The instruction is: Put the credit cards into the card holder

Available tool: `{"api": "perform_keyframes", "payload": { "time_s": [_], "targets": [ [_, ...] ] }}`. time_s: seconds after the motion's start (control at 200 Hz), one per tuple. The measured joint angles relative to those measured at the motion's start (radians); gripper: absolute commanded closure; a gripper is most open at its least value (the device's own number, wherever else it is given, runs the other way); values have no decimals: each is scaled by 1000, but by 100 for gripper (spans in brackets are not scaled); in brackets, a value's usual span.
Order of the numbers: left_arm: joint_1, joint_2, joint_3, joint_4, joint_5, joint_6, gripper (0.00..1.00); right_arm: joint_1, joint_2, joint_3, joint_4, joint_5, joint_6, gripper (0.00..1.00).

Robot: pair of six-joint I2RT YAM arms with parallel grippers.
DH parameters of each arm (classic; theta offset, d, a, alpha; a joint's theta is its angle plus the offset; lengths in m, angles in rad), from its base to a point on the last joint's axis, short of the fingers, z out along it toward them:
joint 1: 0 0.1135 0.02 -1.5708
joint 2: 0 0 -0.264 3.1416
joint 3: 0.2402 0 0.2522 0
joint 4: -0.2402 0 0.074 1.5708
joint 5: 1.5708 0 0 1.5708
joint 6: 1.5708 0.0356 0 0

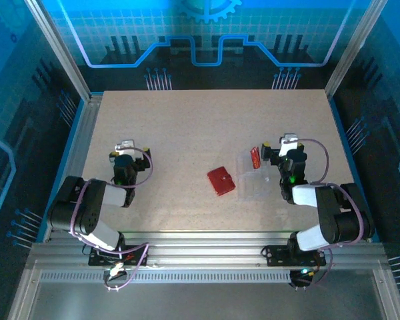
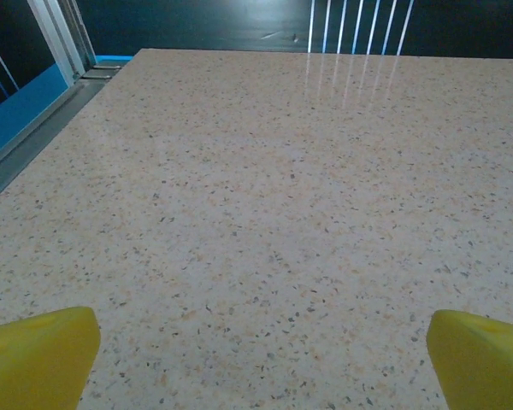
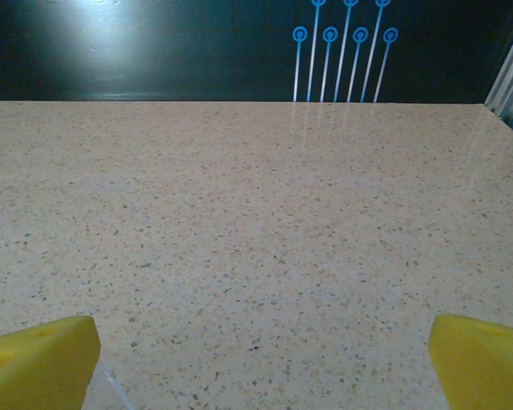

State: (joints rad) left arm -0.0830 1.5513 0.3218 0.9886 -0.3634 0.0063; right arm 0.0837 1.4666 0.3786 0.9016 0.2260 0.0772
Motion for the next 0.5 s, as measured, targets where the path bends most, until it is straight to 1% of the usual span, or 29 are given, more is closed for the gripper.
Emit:
{"api": "perform_keyframes", "payload": {
  "time_s": [0.415,0.495],
  "targets": [
    [2,0,14,-16,22,-1,1,0,11,36,-45,-26,-26,0],
    [14,0,24,-33,50,-6,1,0,11,36,-45,-26,-26,0]
  ]
}}
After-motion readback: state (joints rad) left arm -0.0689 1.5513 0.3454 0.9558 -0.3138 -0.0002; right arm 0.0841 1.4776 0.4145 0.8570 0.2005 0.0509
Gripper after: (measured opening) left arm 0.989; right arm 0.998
